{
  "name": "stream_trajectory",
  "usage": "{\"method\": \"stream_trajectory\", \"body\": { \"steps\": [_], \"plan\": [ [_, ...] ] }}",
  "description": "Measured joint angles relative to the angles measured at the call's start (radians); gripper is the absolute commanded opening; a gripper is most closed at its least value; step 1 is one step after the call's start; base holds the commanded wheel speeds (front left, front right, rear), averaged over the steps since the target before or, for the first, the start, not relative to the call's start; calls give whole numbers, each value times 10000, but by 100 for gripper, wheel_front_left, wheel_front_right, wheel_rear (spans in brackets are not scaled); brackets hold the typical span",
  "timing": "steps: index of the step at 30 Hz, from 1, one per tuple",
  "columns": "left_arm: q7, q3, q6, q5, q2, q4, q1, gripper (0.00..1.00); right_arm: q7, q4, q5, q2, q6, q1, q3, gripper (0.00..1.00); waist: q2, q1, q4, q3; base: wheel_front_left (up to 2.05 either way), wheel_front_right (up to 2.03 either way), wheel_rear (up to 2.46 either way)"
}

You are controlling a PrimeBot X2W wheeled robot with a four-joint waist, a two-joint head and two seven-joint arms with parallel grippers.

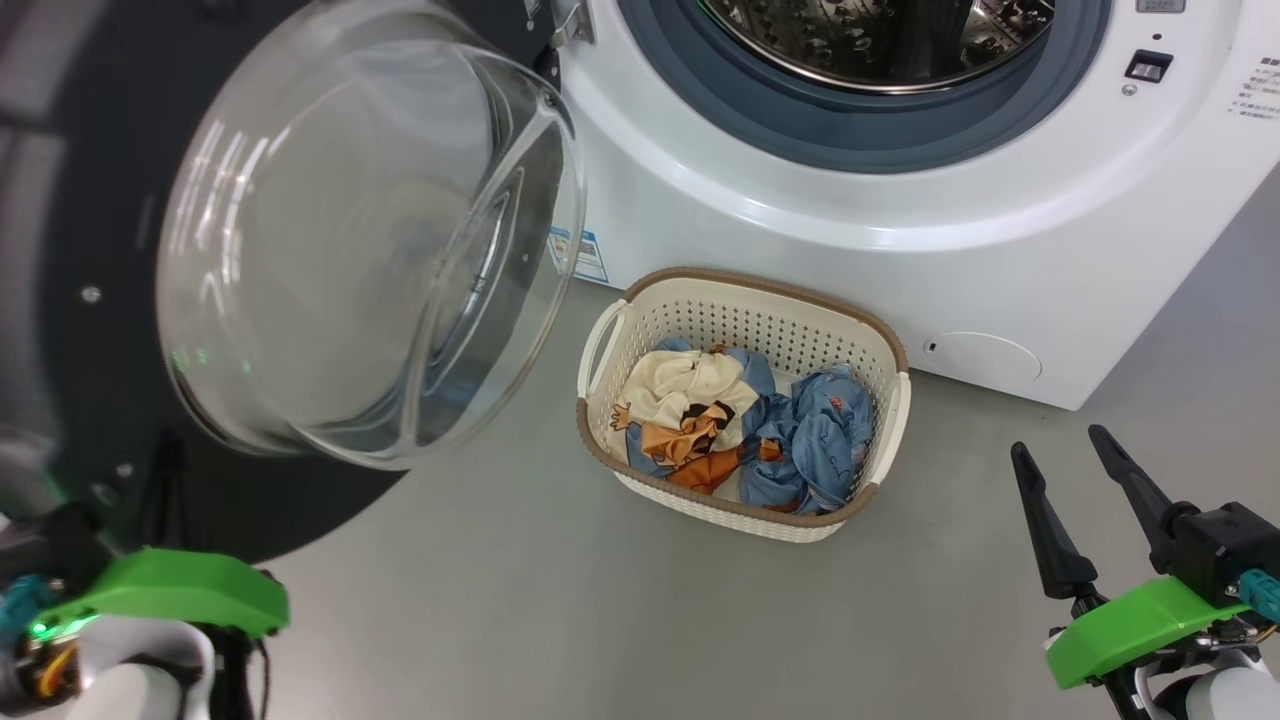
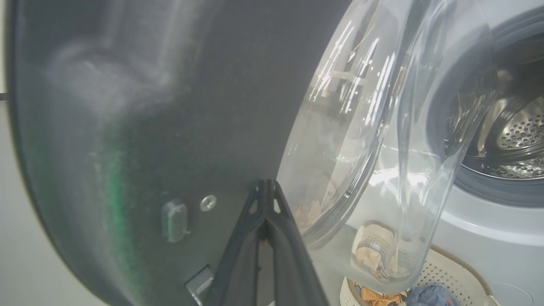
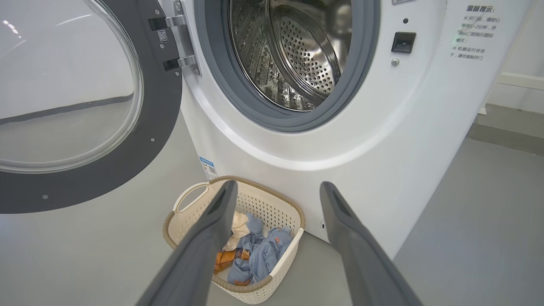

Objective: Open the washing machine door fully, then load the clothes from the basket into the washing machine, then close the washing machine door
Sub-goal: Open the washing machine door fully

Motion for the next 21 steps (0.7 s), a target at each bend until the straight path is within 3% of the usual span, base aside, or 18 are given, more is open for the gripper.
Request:
{"method": "stream_trajectory", "body": {
  "steps": [5, 21],
  "plan": [
    [-128, 629, -59, -104, -4, 541, -256, 0, 171, -182, -2, -36, 0, 0, 19, 100, 0, 0, -4, 54, 0, 0, 0],
    [-255, 2470, -926, 98, -259, 2299, -1470, 0, 587, -541, -12, -410, 0, -263, 190, 100, 0, 0, -254, 501, 0, 0, 0]
  ]
}}
